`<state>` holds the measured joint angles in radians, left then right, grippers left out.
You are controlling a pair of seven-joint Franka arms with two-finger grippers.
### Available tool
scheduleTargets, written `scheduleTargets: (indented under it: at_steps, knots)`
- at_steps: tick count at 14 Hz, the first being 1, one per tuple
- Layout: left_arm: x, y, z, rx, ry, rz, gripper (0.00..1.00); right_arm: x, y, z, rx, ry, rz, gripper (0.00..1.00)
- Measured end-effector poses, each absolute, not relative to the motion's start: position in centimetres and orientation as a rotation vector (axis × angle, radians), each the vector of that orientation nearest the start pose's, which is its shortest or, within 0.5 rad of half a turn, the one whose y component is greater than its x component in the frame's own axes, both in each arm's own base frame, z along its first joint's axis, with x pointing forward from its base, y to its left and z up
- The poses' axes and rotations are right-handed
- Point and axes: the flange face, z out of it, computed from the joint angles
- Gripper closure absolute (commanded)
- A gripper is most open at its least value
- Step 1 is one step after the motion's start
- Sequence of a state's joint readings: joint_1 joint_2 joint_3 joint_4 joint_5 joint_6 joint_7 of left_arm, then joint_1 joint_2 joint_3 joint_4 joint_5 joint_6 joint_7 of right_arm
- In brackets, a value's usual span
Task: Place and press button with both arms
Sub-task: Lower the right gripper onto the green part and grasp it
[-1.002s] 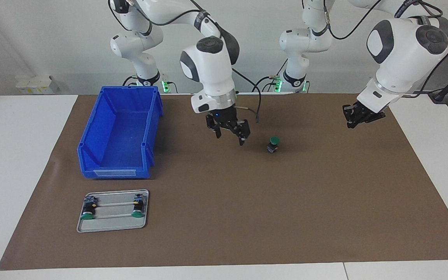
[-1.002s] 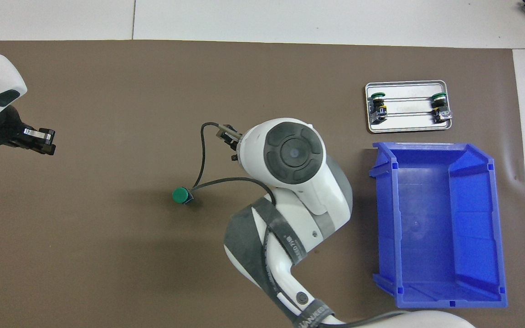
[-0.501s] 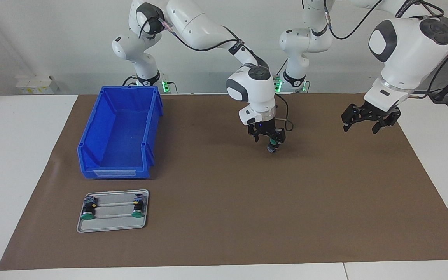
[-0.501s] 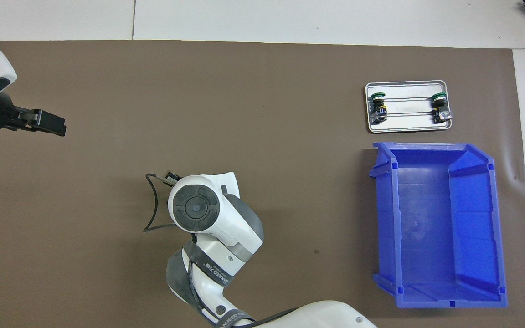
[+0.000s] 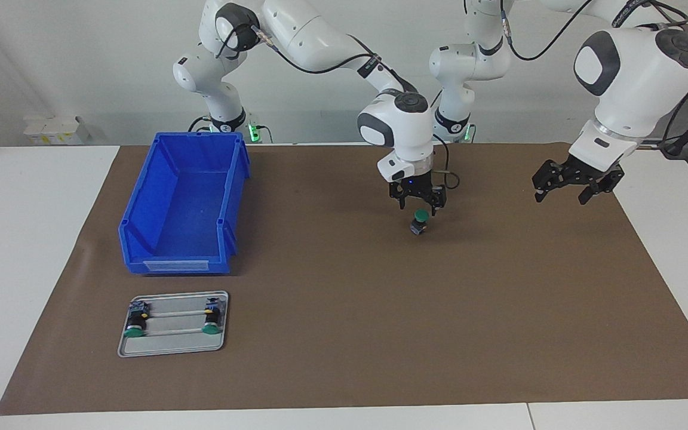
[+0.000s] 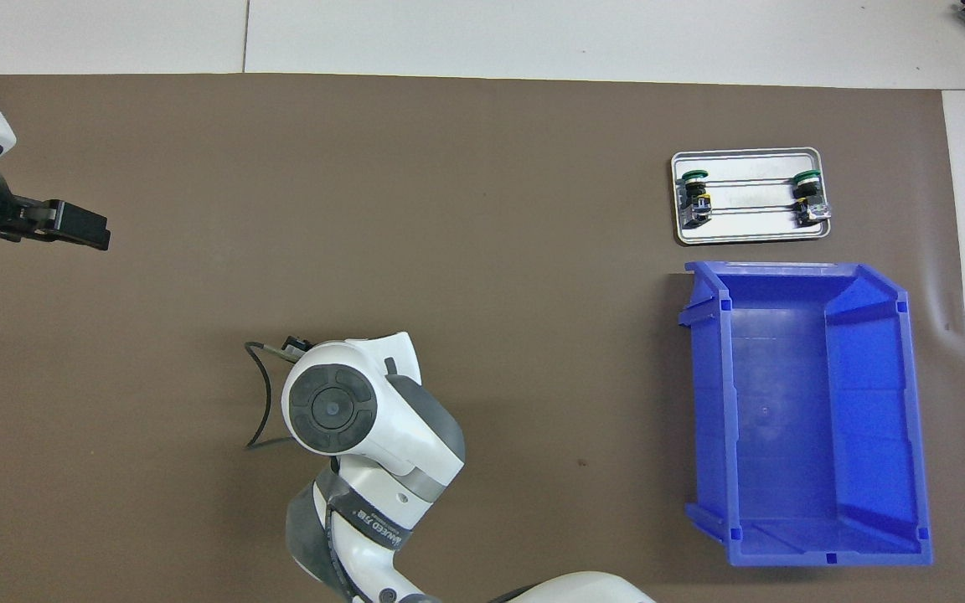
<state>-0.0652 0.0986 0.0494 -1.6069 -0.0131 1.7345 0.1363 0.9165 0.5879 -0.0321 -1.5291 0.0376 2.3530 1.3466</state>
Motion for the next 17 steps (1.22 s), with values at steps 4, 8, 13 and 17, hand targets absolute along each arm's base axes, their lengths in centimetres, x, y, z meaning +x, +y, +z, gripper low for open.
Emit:
scheduleTargets:
  at_steps: [4,8,13,17]
  knots:
    - [59.79,-1.2,56.71,-3.134,0.259,-0.079,0.0,45.53,56.31,33.69,-2.859,0.69,-0.131,0.24]
    - [59.84,-1.42,56.66,-3.106,0.289,-0.078,0.0,45.72,56.18,33.74,-2.866,0.686,-0.142,0.24]
    - [59.67,-2.13,56.64,-3.102,0.31,-0.057,0.0,46.21,56.35,34.15,-2.828,0.664,-0.193,0.22]
    - [59.49,-1.63,56.46,-3.104,0.297,-0.027,0.0,46.29,56.48,34.01,-2.816,0.66,-0.201,0.27]
